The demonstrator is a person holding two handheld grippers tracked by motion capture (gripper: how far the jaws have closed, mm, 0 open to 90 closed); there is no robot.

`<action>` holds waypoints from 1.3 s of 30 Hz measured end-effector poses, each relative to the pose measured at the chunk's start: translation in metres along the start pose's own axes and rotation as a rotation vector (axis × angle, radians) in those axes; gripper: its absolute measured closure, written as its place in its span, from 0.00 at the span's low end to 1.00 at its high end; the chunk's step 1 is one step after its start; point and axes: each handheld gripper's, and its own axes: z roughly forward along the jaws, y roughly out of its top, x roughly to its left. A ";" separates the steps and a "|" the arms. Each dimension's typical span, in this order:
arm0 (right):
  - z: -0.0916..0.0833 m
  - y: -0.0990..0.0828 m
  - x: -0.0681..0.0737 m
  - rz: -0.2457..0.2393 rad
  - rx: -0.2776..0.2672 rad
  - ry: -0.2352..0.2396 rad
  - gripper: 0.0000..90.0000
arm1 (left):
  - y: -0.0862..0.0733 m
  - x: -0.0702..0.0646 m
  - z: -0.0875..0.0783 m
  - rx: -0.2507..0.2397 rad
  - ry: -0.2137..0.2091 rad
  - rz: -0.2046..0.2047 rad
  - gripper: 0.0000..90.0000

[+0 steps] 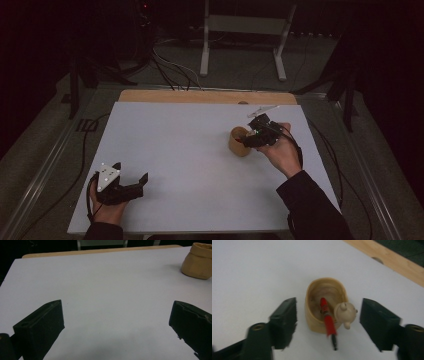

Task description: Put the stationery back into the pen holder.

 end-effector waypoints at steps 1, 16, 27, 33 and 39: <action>-0.001 0.000 0.000 0.003 -0.007 -0.004 0.29 | 0.000 0.000 0.000 -0.001 0.000 0.000 0.00; -0.027 -0.020 -0.006 0.022 -0.203 -0.007 0.09 | 0.001 0.002 -0.002 -0.010 0.005 -0.011 0.00; -0.038 -0.044 -0.009 0.061 -0.300 -0.021 0.00 | 0.002 0.004 -0.004 -0.023 0.001 -0.014 0.00; -0.037 -0.066 -0.006 0.076 -0.328 -0.023 0.00 | 0.003 0.002 -0.005 -0.027 0.005 -0.003 0.00; -0.036 -0.121 0.000 0.124 -0.393 -0.027 0.00 | 0.007 -0.001 -0.010 -0.058 0.002 0.028 0.00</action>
